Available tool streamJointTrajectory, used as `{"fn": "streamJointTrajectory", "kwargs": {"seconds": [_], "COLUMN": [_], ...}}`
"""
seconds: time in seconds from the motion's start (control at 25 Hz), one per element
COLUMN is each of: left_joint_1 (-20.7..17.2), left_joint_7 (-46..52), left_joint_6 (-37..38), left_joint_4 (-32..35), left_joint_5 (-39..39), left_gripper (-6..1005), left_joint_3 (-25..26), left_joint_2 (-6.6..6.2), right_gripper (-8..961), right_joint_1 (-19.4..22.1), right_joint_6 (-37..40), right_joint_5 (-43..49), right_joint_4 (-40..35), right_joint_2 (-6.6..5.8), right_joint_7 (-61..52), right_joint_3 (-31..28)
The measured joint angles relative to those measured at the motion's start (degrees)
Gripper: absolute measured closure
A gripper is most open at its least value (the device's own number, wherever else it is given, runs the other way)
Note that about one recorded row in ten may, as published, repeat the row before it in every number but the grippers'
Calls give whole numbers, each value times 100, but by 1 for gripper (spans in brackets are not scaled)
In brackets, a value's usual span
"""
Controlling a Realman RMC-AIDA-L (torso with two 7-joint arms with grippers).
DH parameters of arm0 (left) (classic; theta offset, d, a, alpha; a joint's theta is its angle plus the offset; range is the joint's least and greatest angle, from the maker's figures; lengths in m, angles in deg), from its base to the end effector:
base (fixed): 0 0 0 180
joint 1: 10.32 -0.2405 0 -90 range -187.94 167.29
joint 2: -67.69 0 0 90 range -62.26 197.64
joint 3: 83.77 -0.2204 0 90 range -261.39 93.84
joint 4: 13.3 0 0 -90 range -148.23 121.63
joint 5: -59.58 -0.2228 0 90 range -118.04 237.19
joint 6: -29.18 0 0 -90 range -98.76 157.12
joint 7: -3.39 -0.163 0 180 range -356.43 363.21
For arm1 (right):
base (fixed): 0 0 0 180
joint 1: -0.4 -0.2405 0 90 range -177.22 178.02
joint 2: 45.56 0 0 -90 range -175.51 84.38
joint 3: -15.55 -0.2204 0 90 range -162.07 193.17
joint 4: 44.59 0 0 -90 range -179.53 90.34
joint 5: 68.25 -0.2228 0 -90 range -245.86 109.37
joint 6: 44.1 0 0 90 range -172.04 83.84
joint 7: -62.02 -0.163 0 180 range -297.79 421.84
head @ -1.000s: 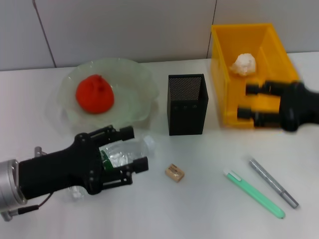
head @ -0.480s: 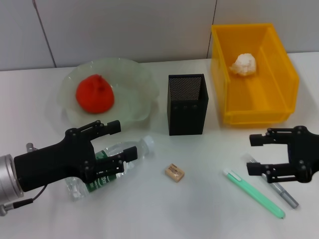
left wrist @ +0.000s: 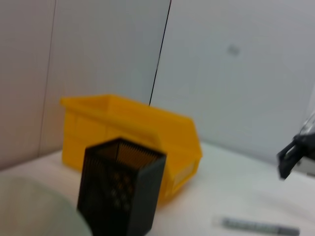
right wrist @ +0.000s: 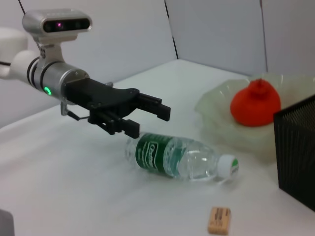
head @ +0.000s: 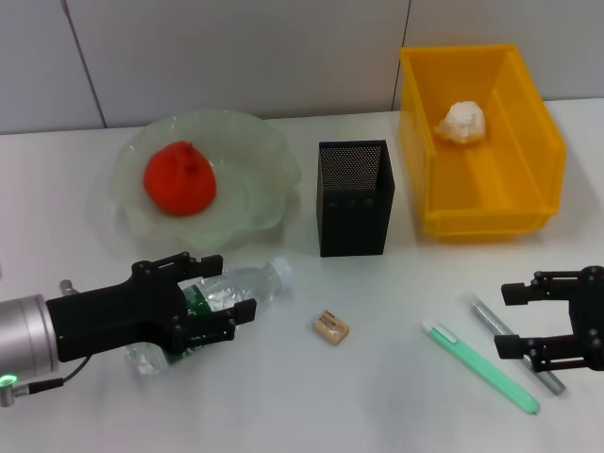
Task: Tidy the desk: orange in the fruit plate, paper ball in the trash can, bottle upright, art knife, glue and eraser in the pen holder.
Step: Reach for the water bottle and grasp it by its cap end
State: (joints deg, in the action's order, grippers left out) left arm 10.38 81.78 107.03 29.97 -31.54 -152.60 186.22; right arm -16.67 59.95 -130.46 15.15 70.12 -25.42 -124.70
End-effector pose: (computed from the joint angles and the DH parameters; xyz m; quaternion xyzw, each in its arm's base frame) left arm -0.2208 0.3183 -0.0305 -0.9390 -0.1942 -0.2500 0.1345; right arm 0.2715 0.2769 0.0807 -0.9528 0.2217 0.1603 0.1315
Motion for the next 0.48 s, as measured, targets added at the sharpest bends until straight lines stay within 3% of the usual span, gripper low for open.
{"fn": "streamJointTrajectory", "kwargs": {"seconds": [0.48], "left_joint_1": [117], "left_joint_7": [1004], "left_joint_6": [-576], "left_joint_4": [1153], "left_joint_5": [-377], "left_gripper": [199], "left_joint_3": [-824], "left_joint_2": [0], "right_gripper": [200], "right_joint_1": [45], "right_joint_6": [-60], "right_joint_5": [34], "right_joint_4": [-189], "right_joint_2": [38], "right_joint_7": [142], "right_joint_3": [-243]}}
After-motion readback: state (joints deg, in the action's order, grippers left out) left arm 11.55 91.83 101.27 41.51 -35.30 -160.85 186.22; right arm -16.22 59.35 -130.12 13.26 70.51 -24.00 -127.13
